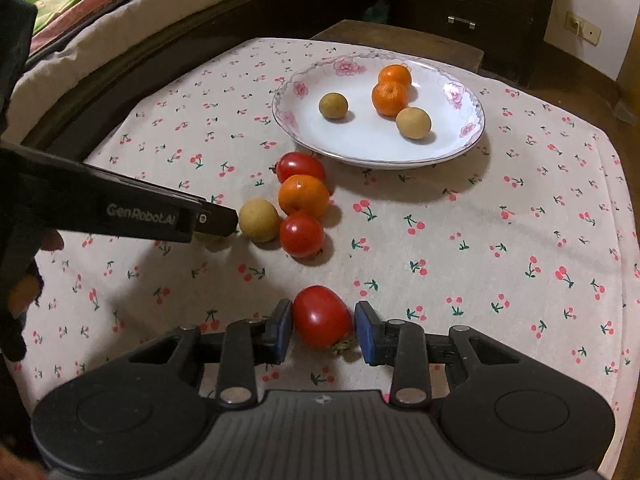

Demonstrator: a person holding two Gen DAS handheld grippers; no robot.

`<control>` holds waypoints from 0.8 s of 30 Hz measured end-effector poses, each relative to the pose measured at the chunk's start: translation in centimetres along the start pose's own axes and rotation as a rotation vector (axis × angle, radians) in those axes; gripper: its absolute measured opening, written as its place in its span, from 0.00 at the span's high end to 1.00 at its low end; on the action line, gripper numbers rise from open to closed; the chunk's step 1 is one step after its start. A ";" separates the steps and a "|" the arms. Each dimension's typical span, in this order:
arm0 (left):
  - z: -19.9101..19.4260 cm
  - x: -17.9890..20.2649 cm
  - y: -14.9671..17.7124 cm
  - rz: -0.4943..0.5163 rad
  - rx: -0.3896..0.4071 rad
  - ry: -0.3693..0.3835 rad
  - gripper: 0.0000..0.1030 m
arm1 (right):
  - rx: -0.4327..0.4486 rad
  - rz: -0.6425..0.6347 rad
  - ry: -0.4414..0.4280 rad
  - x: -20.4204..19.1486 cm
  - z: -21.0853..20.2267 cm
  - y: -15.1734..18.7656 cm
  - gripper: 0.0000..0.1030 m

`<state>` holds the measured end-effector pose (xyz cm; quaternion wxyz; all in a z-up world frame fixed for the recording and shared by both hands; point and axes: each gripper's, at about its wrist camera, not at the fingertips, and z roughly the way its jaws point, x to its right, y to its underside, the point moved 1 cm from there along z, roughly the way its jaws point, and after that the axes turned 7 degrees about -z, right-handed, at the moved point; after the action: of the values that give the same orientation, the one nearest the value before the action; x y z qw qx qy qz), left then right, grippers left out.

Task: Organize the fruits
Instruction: 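Hold the tomato and brown fruit in both tools above the cloth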

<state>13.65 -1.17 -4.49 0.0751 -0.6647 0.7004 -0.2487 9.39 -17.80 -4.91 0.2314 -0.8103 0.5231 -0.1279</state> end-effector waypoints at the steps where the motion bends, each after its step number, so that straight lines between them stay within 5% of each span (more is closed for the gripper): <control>1: 0.1 0.1 0.0 0.003 -0.001 0.000 0.66 | 0.002 0.004 -0.002 0.1 0.0 -0.1 0.66; 24: -0.5 1.9 0.9 0.115 0.030 -0.074 0.68 | 0.000 -0.015 0.029 -0.3 -0.9 -0.8 0.69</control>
<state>12.39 -2.90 -4.00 0.1251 -0.6308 0.7305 -0.2298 9.45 -17.48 -3.70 0.2229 -0.8121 0.5203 -0.1416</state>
